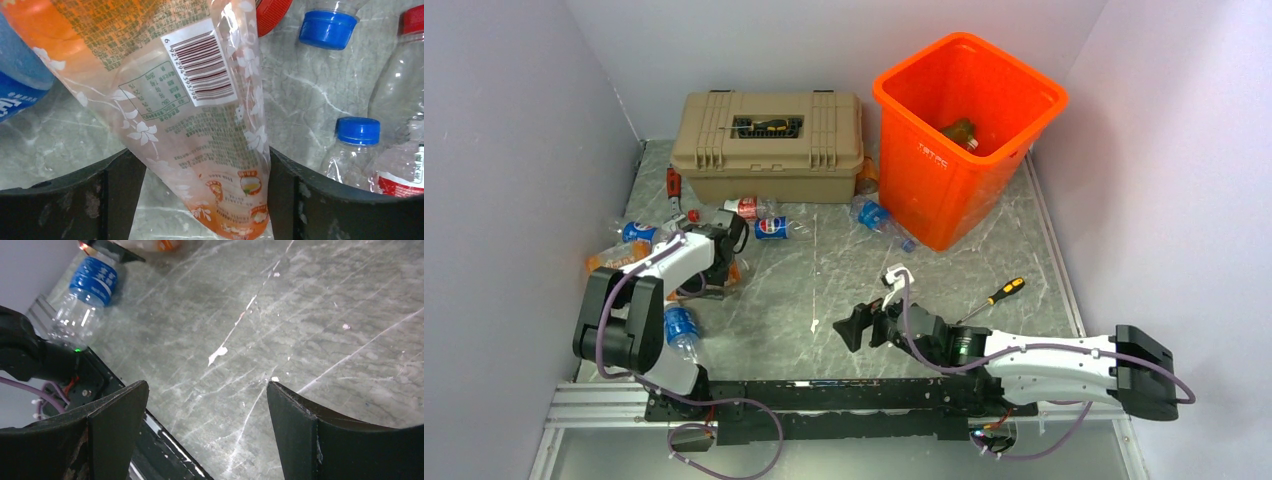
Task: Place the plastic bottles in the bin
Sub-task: Pick up the plastic bottle at the center of the board.
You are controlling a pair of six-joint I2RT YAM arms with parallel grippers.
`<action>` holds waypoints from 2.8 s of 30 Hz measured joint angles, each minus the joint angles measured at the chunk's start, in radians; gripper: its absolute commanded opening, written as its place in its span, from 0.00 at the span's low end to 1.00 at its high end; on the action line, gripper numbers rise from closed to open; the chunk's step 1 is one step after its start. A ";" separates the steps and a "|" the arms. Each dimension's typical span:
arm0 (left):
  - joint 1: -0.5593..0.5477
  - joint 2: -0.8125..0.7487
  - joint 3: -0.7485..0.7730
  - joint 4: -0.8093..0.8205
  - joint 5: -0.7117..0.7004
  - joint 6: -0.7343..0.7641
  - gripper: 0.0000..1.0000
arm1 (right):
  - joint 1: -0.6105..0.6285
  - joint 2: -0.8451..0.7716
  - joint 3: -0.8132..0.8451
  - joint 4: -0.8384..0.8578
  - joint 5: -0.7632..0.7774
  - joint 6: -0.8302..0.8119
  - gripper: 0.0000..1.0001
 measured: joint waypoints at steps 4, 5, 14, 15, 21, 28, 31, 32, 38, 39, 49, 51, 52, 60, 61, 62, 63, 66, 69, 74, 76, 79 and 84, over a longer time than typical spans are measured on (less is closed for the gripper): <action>0.000 -0.003 -0.026 0.050 0.000 0.033 0.64 | 0.000 -0.053 -0.003 0.000 0.021 0.000 0.93; 0.000 -0.008 -0.031 0.061 0.000 0.042 0.61 | 0.000 -0.064 -0.007 0.000 0.026 0.001 0.93; -0.034 -0.212 -0.073 0.061 0.002 0.177 0.39 | 0.001 -0.100 -0.013 -0.052 0.057 -0.013 0.92; -0.042 -0.249 -0.067 0.058 0.005 0.203 0.37 | 0.001 -0.100 -0.013 -0.057 0.059 -0.016 0.92; -0.060 -0.426 0.035 0.113 0.112 0.534 0.39 | 0.002 -0.126 0.006 -0.103 0.071 -0.042 0.93; -0.060 -0.553 0.107 0.344 0.538 1.122 0.42 | 0.002 -0.238 0.050 -0.143 0.045 -0.100 0.93; -0.060 -0.591 0.103 0.465 0.806 1.303 0.42 | 0.002 -0.272 0.053 -0.126 0.001 -0.119 0.93; -0.060 -0.599 0.100 0.507 0.903 1.348 0.42 | 0.002 -0.277 0.053 -0.114 -0.018 -0.124 0.93; -0.086 -0.691 -0.079 0.830 1.300 1.420 0.38 | 0.002 -0.238 0.053 0.044 -0.132 -0.138 0.95; -0.089 -0.705 -0.113 0.866 1.341 1.417 0.37 | 0.002 -0.219 0.054 0.081 -0.149 -0.138 0.95; -0.090 -0.754 -0.167 1.022 1.442 1.385 0.35 | 0.002 0.047 0.140 0.352 -0.192 -0.136 0.94; -0.090 -0.761 -0.169 1.038 1.446 1.384 0.35 | 0.002 0.090 0.167 0.399 -0.192 -0.133 0.93; -0.090 -0.764 -0.172 1.043 1.448 1.382 0.35 | 0.002 0.103 0.174 0.415 -0.192 -0.131 0.93; -0.097 -0.766 -0.194 1.079 1.463 1.361 0.34 | -0.011 0.220 0.303 0.443 -0.219 -0.094 0.70; -0.098 -0.766 -0.195 1.081 1.464 1.360 0.34 | -0.013 0.237 0.325 0.437 -0.221 -0.089 0.65; -0.100 -0.768 -0.195 1.086 1.464 1.358 0.34 | -0.016 0.248 0.336 0.428 -0.222 -0.085 0.61; -0.101 -0.771 -0.196 1.089 1.464 1.357 0.34 | -0.022 0.259 0.342 0.427 -0.225 -0.077 0.56; -0.107 -0.778 -0.196 1.097 1.468 1.357 0.34 | -0.040 0.278 0.343 0.417 -0.241 -0.053 0.45; -0.109 -0.780 -0.200 1.105 1.466 1.353 0.34 | -0.047 0.285 0.343 0.414 -0.259 -0.039 0.40; -0.107 -0.780 -0.215 1.138 1.465 1.347 0.35 | -0.052 0.298 0.346 0.414 -0.267 -0.023 0.00; -0.106 -0.780 -0.215 1.138 1.456 1.349 0.48 | -0.054 0.301 0.352 0.412 -0.267 -0.033 0.00; -0.106 -0.795 -0.214 1.113 1.432 1.359 0.94 | -0.054 0.304 0.356 0.410 -0.265 -0.047 0.00; -0.112 -0.826 -0.197 1.013 1.342 1.358 1.00 | -0.054 0.302 0.355 0.367 -0.235 -0.122 0.00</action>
